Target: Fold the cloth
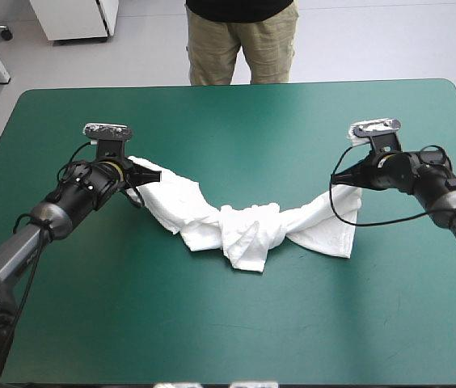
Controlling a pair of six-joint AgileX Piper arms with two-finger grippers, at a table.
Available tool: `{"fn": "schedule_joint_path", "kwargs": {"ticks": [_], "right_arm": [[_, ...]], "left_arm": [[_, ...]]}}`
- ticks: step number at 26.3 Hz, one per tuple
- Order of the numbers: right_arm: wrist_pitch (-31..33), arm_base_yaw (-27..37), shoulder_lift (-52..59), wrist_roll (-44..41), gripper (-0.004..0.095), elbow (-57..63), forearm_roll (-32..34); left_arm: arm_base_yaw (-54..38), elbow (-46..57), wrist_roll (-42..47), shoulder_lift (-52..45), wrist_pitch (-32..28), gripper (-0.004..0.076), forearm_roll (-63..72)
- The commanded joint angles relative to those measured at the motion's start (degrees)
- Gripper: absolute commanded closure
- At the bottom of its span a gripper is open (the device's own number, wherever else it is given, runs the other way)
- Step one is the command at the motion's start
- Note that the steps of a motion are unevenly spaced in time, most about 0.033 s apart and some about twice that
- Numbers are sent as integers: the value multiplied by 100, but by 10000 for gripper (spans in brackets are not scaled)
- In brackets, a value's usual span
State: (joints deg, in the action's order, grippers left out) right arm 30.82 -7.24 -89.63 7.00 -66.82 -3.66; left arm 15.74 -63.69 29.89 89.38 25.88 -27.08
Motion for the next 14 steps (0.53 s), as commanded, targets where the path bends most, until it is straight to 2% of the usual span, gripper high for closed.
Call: {"fn": "schedule_joint_path", "kwargs": {"ticks": [1, 3, 5, 7, 8, 10, 12, 14], "right_arm": [[-410, 65, -265, 24, 914, -599, 17], [-358, 65, -596, 36, 866, -950, 3], [-216, 85, -808, 36, 738, -1248, 16], [-141, 134, -863, 27, 578, -1387, 16], [-127, 170, -863, 27, 507, -1415, 16], [-119, 245, -863, 13, 355, -1477, 16], [3, 296, -829, 13, 301, -1553, 29], [159, 349, -739, 13, 306, -1633, 30]], "left_arm": [[-155, -514, 73, 221, -643, 733, -66], [-157, -754, 52, 513, -944, 733, -71], [-157, -903, 24, 760, -1074, 724, -71], [-157, -989, 40, 900, -1074, 652, -71], [-157, -1028, 66, 922, -1074, 583, -71], [-157, -1079, 76, 980, -1074, 390, -44], [-168, -1137, 100, 980, -1036, 191, -54], [-193, -1262, 189, 968, -736, 107, -54]]}}
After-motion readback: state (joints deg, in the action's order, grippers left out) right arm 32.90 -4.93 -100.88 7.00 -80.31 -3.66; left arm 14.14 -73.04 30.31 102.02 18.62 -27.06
